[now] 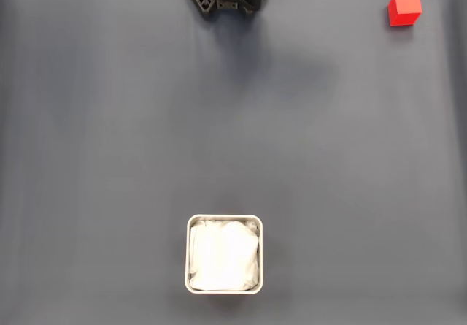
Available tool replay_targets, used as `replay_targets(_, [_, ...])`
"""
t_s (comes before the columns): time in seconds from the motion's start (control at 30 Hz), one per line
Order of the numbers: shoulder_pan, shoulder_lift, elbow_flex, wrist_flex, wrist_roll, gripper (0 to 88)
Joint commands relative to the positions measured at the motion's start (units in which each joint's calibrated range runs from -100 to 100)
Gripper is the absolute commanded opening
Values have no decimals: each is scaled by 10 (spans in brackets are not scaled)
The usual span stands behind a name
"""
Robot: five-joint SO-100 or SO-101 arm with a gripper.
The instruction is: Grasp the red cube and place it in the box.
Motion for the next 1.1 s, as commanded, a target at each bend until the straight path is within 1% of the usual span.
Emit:
replay_targets(0.0, [-20, 2, -3, -20, 4, 0])
replay_targets(0.63, [-104, 15, 20, -54, -8, 14])
replay_targets(0.93, [-113, 15, 55, -95, -4, 14])
replay_targets(1.07, [-112, 21, 67, -105, 6, 38])
